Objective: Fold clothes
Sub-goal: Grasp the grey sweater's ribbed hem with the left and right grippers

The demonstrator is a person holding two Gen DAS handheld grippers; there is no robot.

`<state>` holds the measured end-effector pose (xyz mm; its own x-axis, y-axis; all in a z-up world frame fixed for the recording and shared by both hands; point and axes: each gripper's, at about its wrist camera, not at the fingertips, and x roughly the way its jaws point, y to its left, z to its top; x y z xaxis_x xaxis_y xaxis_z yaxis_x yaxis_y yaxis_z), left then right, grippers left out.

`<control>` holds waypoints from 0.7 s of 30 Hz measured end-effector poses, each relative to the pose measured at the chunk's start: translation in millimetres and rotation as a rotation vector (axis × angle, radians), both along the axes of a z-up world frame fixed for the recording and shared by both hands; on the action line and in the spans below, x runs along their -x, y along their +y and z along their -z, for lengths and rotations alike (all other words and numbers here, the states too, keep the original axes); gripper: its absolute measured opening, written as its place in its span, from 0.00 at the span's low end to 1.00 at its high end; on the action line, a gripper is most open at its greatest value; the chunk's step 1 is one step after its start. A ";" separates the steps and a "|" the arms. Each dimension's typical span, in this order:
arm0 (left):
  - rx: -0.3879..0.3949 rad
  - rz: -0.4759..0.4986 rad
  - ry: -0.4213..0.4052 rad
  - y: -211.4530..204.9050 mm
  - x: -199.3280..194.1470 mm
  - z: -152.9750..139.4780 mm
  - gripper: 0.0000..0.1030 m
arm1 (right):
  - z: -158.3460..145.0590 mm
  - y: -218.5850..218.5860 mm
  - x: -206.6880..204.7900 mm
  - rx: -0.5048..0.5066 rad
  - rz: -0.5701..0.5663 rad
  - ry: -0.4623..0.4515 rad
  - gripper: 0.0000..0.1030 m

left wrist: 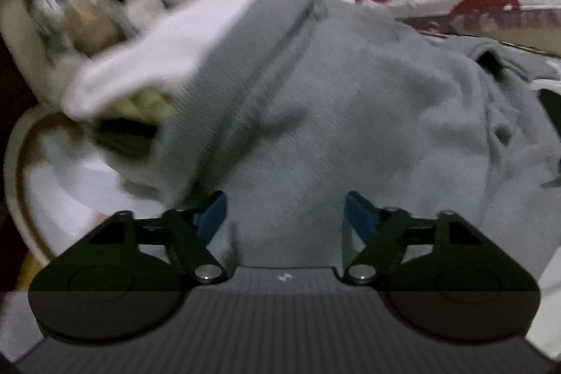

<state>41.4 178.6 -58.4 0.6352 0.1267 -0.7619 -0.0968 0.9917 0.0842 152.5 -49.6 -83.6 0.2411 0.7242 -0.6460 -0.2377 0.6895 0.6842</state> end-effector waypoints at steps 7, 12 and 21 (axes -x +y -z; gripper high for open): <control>0.174 -0.081 0.101 24.2 -24.5 33.8 0.91 | 19.0 20.2 -3.4 -0.045 0.046 0.019 0.88; 0.221 -0.079 0.087 28.8 -36.1 44.3 0.99 | 17.1 31.6 -32.1 -0.057 0.092 -0.072 0.88; 0.252 0.017 0.043 23.2 -34.4 33.3 0.24 | -13.1 51.7 -56.5 -0.041 0.045 -0.305 0.23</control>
